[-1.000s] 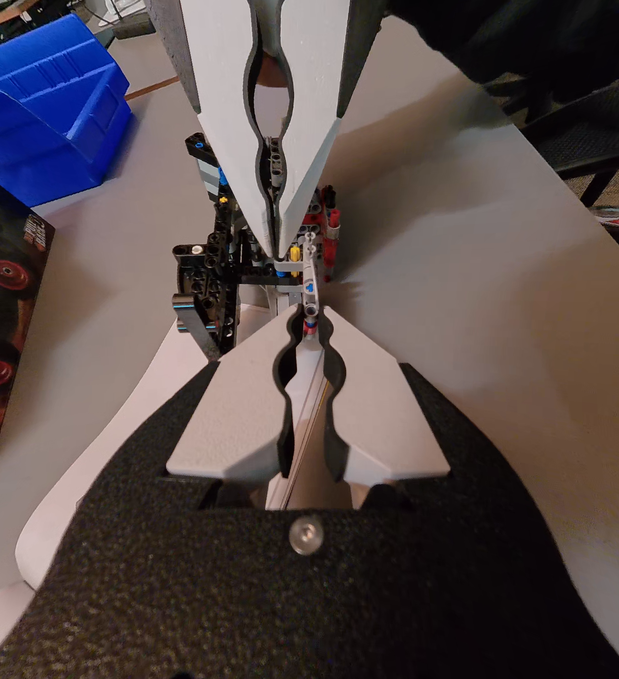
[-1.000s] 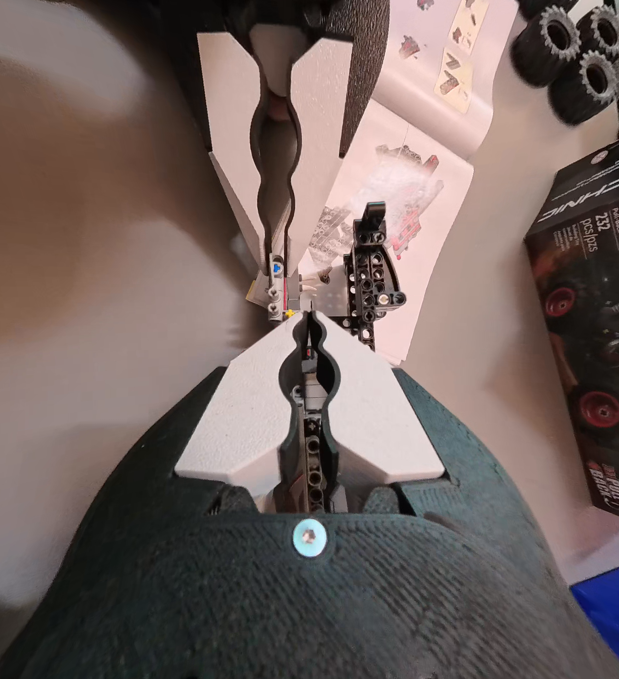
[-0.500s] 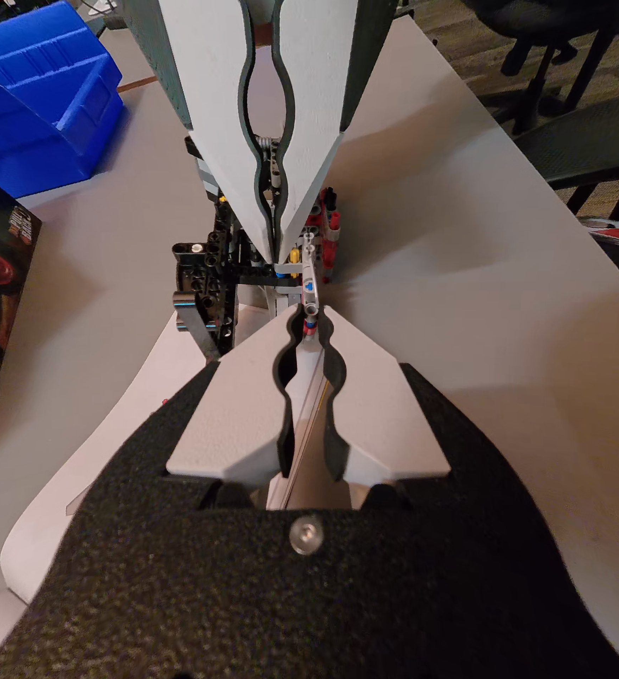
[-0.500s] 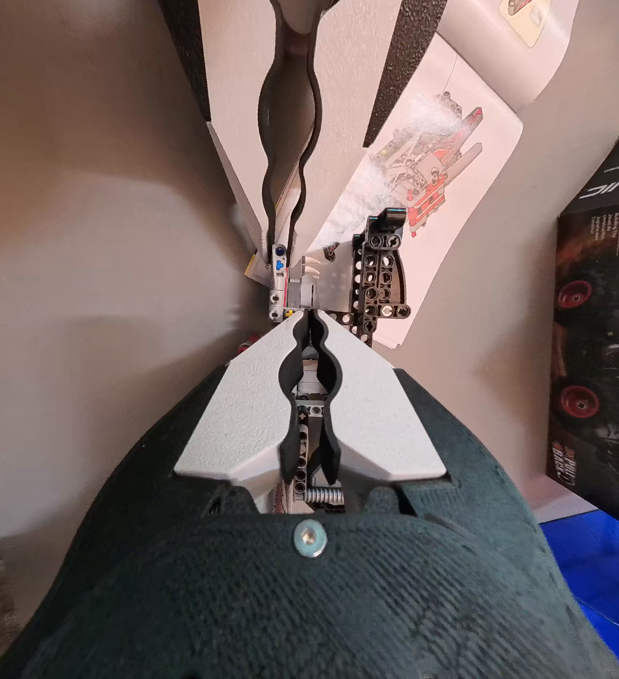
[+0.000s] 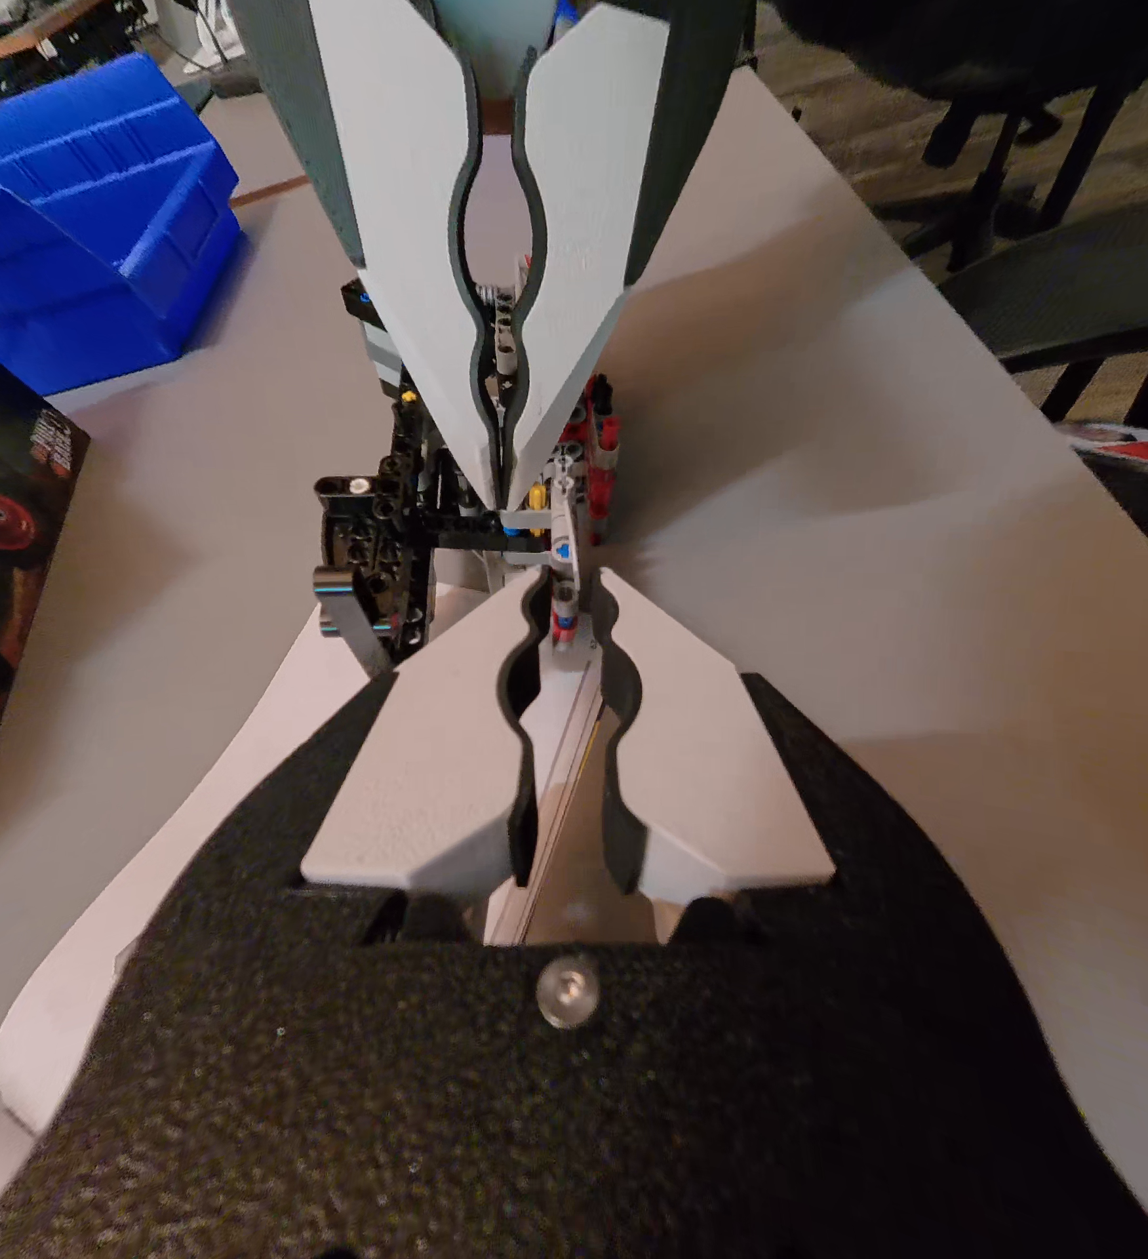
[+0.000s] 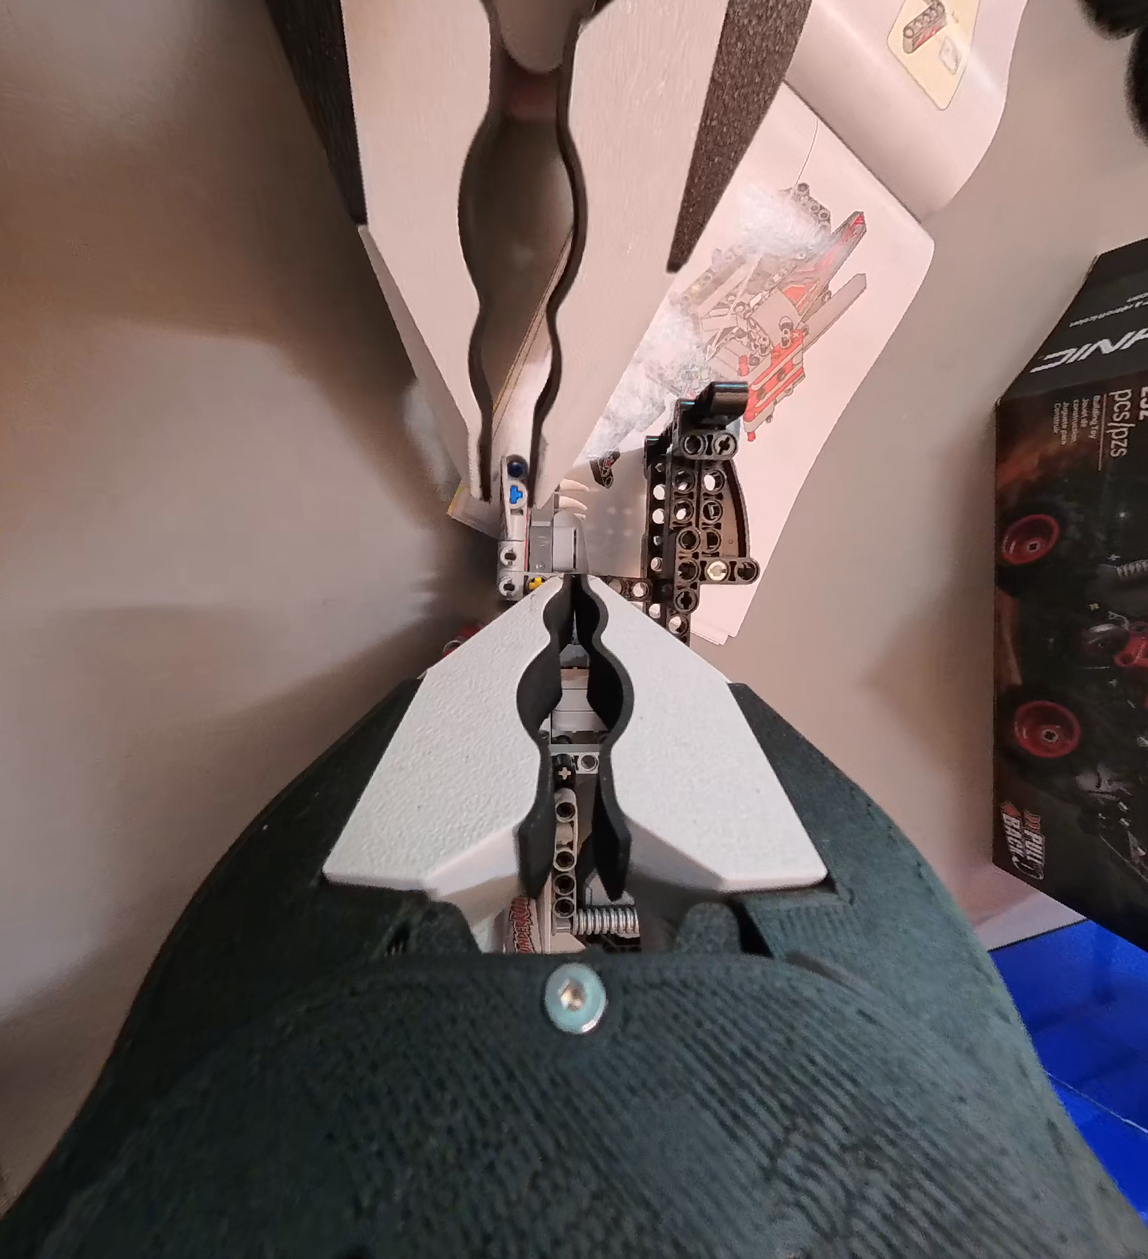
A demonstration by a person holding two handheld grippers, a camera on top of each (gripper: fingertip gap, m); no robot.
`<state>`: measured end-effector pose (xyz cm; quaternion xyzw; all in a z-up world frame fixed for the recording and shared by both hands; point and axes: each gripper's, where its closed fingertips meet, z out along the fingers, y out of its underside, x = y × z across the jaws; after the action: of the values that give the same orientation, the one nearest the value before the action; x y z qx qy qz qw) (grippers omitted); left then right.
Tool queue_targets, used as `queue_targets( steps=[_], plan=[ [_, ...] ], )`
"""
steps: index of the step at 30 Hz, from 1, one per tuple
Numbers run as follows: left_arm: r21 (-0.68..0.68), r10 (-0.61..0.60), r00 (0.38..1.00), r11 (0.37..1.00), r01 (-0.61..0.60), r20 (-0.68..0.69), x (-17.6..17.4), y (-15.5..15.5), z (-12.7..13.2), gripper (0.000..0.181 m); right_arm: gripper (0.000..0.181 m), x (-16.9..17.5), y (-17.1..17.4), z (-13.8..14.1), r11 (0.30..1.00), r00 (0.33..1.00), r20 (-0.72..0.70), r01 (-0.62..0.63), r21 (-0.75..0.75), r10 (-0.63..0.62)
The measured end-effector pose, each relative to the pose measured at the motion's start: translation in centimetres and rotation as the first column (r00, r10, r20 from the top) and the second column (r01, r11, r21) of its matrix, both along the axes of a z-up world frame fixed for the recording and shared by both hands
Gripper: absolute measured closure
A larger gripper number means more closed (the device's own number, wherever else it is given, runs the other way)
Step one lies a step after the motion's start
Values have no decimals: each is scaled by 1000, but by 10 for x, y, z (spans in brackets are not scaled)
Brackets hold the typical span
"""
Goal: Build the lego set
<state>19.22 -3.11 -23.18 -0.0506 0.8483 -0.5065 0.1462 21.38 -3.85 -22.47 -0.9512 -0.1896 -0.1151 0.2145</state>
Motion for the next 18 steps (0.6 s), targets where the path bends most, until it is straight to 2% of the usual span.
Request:
queue_targets(
  steps=[1,18],
  plan=[
    [9,8,1000,1000,-8,8,1,-1,-1,176,181,0,0,0,1000,1000,1,-1,2,1],
    [34,30,1000,999,-30,-4,1,4,-5,176,181,-3,4,0,999,999,24,-39,12,39]
  ],
)
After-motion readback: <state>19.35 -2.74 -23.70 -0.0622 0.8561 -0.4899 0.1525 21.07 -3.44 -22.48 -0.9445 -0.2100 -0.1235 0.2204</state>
